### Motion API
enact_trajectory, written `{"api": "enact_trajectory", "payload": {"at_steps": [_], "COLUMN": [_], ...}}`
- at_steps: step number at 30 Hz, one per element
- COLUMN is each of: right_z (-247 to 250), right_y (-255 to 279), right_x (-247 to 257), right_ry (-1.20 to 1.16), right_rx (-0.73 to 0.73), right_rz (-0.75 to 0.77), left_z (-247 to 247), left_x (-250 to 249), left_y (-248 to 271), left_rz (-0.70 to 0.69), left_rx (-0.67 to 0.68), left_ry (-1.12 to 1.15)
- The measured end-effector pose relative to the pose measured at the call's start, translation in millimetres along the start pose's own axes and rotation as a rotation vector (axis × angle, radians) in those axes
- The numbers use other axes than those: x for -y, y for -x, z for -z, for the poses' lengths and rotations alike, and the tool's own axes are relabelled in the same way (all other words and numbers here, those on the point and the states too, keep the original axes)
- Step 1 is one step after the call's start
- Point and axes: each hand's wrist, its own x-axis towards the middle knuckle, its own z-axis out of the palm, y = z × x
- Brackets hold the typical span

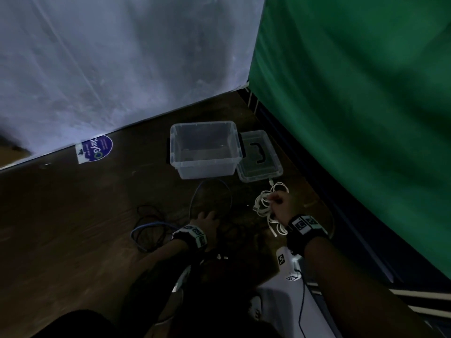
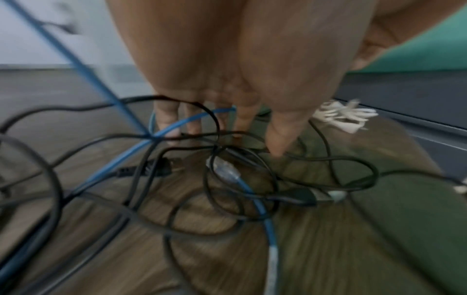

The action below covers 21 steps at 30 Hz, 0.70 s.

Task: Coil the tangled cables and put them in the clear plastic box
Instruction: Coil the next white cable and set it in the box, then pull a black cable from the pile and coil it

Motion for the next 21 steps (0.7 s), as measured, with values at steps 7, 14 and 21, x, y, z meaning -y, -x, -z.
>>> {"api": "enact_trajectory", "payload": {"at_steps": [7,14,21], "right_z": [-27,-46,-47], "right_y": [-6,7,22], "right_x": [9,-1,-8], "right_ry": [0.029,0.145,0.287], "right_rx": [0.124,0.274,0.203], "right_rz": [-0.102,-0.129,-0.054], "left_z": [-21,-11,-8], "left_x": [46,46,22], "left_y": [20,38,32], "left_rz": [0.159,0.065,-0.185], "left_rx": [-0.089,-0.364,-0.239], "left_ry": [0.19,0.123,0.17]}}
